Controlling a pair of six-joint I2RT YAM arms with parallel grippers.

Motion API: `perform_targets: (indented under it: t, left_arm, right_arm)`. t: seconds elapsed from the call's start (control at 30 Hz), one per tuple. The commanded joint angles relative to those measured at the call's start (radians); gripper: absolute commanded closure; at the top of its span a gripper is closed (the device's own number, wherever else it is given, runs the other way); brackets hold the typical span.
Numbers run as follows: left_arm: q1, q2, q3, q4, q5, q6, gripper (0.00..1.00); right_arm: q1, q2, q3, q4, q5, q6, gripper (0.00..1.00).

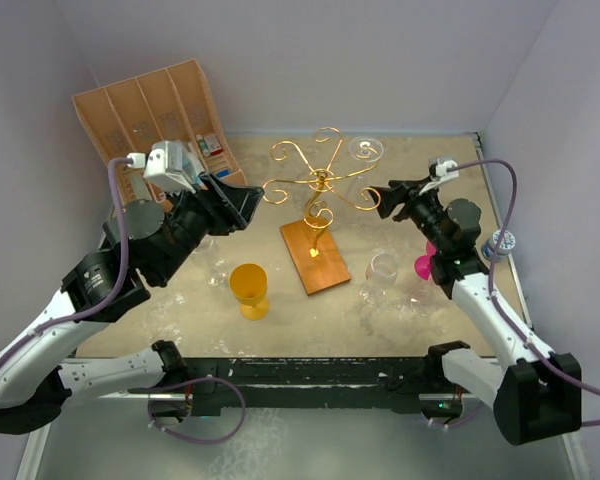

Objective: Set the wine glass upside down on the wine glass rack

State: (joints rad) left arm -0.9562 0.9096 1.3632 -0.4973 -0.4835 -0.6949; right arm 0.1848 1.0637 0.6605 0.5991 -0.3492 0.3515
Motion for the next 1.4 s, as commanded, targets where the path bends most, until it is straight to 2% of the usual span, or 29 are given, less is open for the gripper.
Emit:
perform_targets:
  t: [0.0,0.2,0.37,0.43,0.6,0.73,0.9,1.23,1.37]
  left_arm:
    - [-0.001,-0.025,-0.011,0.009,0.010,0.016,0.42]
    - [-0.001,-0.042,-0.019,-0.033,0.017,0.058,0.42]
    - [0.000,-0.066,-0.034,-0.081,-0.021,0.084,0.41]
    - [-0.001,-0.079,-0.053,-0.083,-0.030,0.086,0.41]
    - [-0.001,-0.108,-0.098,-0.072,-0.023,0.077,0.41]
    - [-0.001,-0.119,-0.117,-0.065,-0.011,0.066,0.41]
    - [-0.001,-0.132,-0.133,-0.052,0.000,0.043,0.41]
    - [0.000,-0.129,-0.146,-0.049,0.004,0.036,0.41]
    - [-0.001,-0.126,-0.147,-0.047,-0.001,0.036,0.41]
  right_arm:
    - [0.001,-0.114,-0.020,-0.094,0.125,0.077,0.38]
    - [0.001,-0.278,0.034,-0.459,0.229,0.199,0.37]
    - [0.001,-0.304,0.161,-0.821,0.259,0.215,0.38]
    - [0.001,-0.319,0.209,-0.935,0.322,0.207,0.38]
    - [0.001,-0.304,0.363,-1.205,0.595,0.207,0.37]
    - [0.001,-0.289,0.429,-1.239,0.741,0.199,0.37]
    - [0.001,-0.209,0.420,-1.236,0.823,0.219,0.38]
    - [0.001,-0.078,0.288,-1.088,0.759,0.204,0.44]
    - [0.001,-0.019,0.269,-1.074,0.820,0.255,0.46]
